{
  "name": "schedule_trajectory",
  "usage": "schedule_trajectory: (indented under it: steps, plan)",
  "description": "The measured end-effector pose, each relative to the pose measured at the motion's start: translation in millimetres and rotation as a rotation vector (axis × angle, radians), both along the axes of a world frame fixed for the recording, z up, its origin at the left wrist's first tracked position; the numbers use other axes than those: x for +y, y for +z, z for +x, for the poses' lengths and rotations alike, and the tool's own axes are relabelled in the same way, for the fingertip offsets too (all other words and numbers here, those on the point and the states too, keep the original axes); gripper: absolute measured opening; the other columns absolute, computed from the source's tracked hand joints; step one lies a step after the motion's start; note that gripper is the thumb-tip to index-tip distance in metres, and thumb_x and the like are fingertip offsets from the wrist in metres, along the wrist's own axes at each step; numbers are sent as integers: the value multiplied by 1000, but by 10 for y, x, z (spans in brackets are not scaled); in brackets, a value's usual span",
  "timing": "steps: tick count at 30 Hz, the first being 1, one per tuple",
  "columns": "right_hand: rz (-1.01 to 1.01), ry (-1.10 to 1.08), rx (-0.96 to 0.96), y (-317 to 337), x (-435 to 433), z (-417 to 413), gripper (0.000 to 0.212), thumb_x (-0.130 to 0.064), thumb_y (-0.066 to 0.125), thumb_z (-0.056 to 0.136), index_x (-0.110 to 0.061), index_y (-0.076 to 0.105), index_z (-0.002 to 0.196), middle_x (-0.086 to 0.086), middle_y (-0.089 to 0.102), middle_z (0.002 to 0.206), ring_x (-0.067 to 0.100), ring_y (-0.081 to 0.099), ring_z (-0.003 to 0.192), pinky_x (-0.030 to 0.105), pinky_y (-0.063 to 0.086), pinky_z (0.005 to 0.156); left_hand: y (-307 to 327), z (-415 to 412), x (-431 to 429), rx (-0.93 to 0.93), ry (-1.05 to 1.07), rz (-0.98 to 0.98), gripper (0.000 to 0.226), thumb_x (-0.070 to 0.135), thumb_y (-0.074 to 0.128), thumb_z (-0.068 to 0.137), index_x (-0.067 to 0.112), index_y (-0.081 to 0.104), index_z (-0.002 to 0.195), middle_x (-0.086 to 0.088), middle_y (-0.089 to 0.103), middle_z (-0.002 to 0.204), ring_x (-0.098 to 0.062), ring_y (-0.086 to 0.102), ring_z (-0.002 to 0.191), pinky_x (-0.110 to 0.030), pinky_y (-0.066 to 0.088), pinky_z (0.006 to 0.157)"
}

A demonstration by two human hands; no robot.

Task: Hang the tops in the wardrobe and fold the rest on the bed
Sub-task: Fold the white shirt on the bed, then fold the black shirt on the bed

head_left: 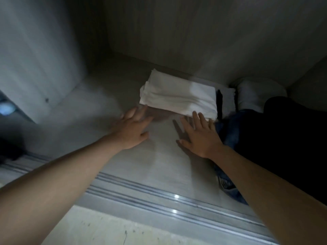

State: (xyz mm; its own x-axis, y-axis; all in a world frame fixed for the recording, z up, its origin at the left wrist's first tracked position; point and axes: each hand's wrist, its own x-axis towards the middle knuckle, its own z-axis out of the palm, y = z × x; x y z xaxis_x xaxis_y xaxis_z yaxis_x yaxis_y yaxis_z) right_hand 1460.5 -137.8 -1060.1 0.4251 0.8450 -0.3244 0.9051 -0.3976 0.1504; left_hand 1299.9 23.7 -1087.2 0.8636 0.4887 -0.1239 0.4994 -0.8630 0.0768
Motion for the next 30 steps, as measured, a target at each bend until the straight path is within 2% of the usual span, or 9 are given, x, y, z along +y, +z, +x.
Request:
schedule_trajectory:
  steps: [8,15,19,21,23,24,26,28,30]
  plan:
    - [50,195,-90,658,-394,-246,71,-45,40,97,-22,0,150,16,-10,156,30,-6,144,43,4,115,801,-386,-299,30,-110,166,62,44,33,98,31,3,150,-2,-9,158,-23,-7,144,-43,5,115]
    - [15,369,1,1697,-508,-1072,68,-36,45,93,-20,8,149,15,14,152,31,16,139,41,19,111,1826,-1063,-736,-35,72,61,63,40,42,96,28,13,150,-5,5,159,-23,7,144,-38,14,112]
    - [-98,551,65,2563,-456,-1813,68,-34,40,97,-17,2,150,16,1,155,30,6,142,44,14,113,2644,-1757,-1040,127,215,-24,64,41,40,96,29,9,150,-3,2,159,-22,6,145,-38,14,113]
    - [-98,654,72,3043,-377,-2167,66,-33,40,98,-16,2,150,16,1,156,31,4,143,45,14,114,3153,-2199,-1157,77,295,-23,67,38,54,90,24,24,148,-8,17,156,-26,21,142,-42,22,111]
    - [-79,735,83,3572,-253,-2528,66,-32,39,98,-17,2,150,16,1,156,31,4,143,44,13,113,3743,-2696,-1242,-12,364,53,74,33,84,60,16,58,127,-15,54,133,-32,55,117,-47,47,89]
    - [-57,780,108,3910,-192,-2752,66,-32,38,99,-17,1,150,16,1,156,31,5,143,43,13,113,4041,-3011,-1316,-21,449,80,76,31,90,45,14,67,115,-14,64,118,-33,64,103,-47,53,76]
    - [-43,867,118,4448,-165,-3123,66,-31,40,98,-15,3,150,16,5,156,31,9,143,42,14,113,4446,-3526,-1524,-36,585,58,78,29,91,39,13,67,111,-14,67,111,-34,67,95,-47,54,69]
    - [53,964,108,4761,-215,-3415,71,-33,60,87,-13,27,147,21,29,149,33,32,136,42,30,108,4721,-3872,-1832,-58,645,71,77,32,85,51,16,55,120,-14,65,116,-35,65,100,-48,53,74]
    - [96,1112,154,5148,-291,-3835,77,-42,84,53,-17,62,123,16,62,121,29,62,108,38,52,84,5176,-4309,-2310,-61,790,99,60,40,59,69,19,45,123,-14,64,119,-35,64,103,-49,53,77]
